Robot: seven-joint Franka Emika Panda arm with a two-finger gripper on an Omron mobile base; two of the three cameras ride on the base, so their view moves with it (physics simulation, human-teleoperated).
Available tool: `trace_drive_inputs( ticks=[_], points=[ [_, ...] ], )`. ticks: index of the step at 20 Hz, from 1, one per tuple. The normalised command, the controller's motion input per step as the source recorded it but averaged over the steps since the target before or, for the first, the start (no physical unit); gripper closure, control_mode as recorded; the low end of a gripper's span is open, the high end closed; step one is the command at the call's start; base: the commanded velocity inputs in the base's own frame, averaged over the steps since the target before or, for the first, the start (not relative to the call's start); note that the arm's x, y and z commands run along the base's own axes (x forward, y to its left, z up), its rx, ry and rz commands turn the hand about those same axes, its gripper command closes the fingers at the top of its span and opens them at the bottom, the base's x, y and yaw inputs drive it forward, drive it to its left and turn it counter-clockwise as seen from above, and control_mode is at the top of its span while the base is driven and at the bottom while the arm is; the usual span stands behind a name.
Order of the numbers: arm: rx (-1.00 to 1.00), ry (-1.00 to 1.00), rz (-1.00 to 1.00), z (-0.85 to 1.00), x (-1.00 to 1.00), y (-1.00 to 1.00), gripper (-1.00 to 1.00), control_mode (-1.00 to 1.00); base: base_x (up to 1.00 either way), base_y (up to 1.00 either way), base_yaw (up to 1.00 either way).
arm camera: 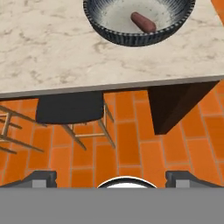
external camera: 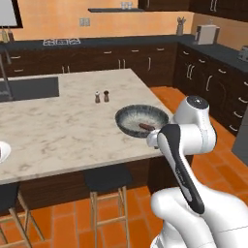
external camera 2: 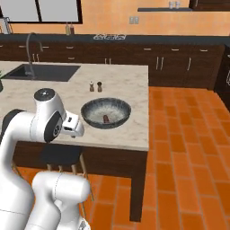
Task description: Place one bun and one sausage from the bowl on each plate.
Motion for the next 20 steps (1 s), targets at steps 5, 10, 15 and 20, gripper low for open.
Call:
trace_drive_inputs(
  ticks=[5, 10, 15, 20],
  points=[
    [0.0, 0.0, 0.0, 0.0, 0.0, 0.0, -1.0, 1.0, 0.62, -0.31, 0.0],
    [0.0, 0.0, 0.0, 0.0, 0.0, 0.0, -1.0, 1.0, 0.62, -0.31, 0.0],
    [0.0, 0.0, 0.0, 0.0, 0.0, 0.0, -1.0, 1.0, 0.41, -0.31, 0.0],
    [0.0, 0.0, 0.0, 0.0, 0.0, 0.0, -1.0, 1.0, 0.44, -0.19, 0.0]
  ],
)
